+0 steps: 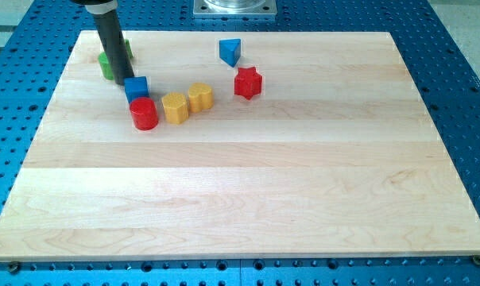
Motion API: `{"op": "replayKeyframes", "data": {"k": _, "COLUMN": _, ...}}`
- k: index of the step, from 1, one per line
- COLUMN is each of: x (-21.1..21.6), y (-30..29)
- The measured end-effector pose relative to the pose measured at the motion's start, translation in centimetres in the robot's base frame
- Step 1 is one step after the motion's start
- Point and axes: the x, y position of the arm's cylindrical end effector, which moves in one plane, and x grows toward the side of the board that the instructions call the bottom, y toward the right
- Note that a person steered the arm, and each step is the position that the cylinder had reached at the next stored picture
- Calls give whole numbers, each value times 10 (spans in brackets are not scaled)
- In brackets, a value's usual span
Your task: Move the cube into the red circle
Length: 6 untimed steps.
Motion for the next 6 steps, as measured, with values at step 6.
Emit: {"op": "replayKeyframes", "data": {"k": 6, "x": 31, "y": 44}}
